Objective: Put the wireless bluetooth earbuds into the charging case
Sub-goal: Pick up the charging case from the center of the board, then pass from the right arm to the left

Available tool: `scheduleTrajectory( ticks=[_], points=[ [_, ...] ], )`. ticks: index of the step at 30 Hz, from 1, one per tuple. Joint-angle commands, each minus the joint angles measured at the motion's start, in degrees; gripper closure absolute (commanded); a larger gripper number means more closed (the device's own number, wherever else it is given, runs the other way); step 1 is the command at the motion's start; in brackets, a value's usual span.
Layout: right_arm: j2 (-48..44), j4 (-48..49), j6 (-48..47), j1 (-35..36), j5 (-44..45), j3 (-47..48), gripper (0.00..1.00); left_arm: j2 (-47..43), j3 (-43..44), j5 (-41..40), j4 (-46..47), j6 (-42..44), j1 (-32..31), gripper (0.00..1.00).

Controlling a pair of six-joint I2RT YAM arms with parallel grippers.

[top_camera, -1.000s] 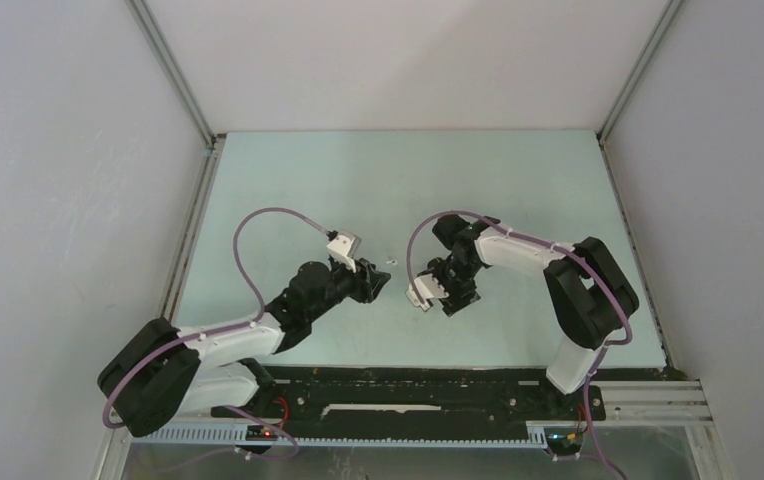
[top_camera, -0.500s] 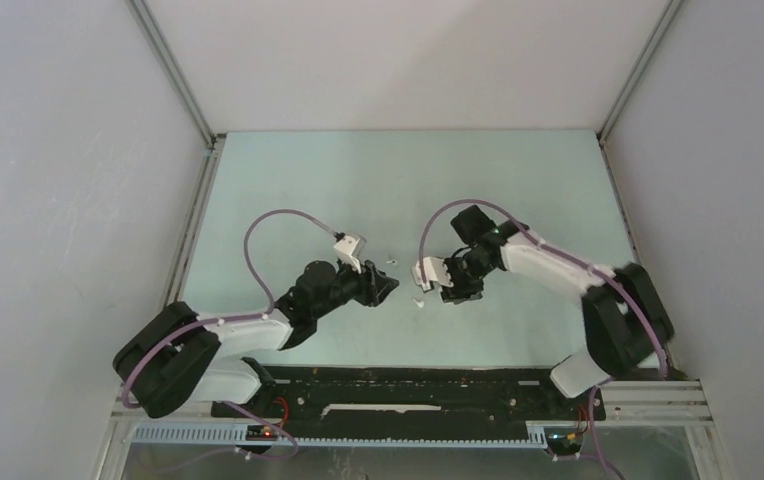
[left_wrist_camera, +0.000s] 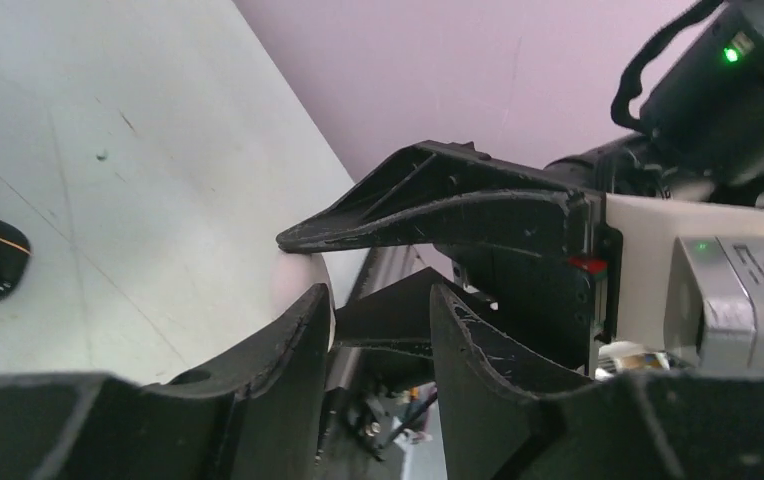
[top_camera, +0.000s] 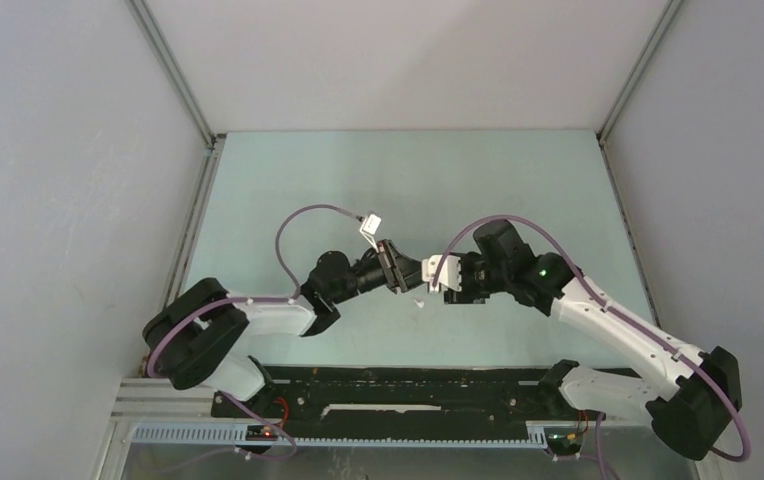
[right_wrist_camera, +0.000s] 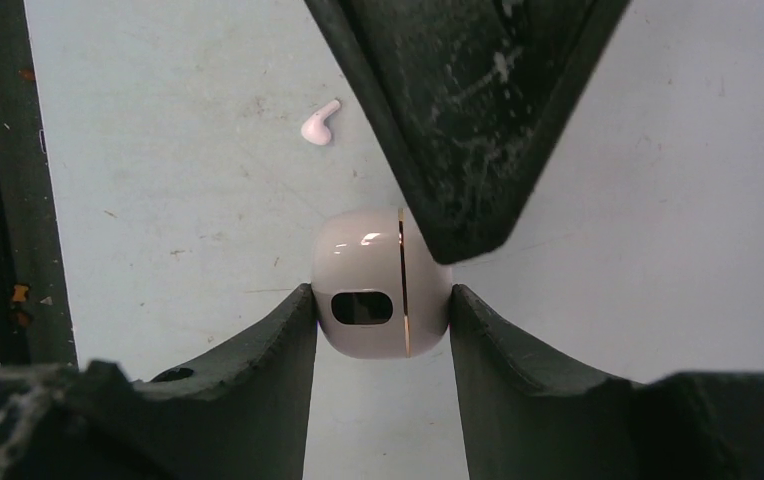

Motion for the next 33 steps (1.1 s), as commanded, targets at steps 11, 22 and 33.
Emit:
scheduleTrajectory(
  ticks=[11,22,33],
  points=[
    [-5.2,2.0,5.5,2.2,5.1,0.8,0.68,-2.0,6.7,-2.0,-15.4,-1.4,-3.4,0.51],
    [-5.3,0.9,6.8,2.4,1.9,2.5,0.67,2.7,8.1,0.6,-11.1,-4.0,-4.3,0.55],
    [-4.9,0.1,7.4,2.7,0.1,3.4,0.67,4.9,8.8,2.4,-8.9,-4.6,-4.3,0.64]
  ],
)
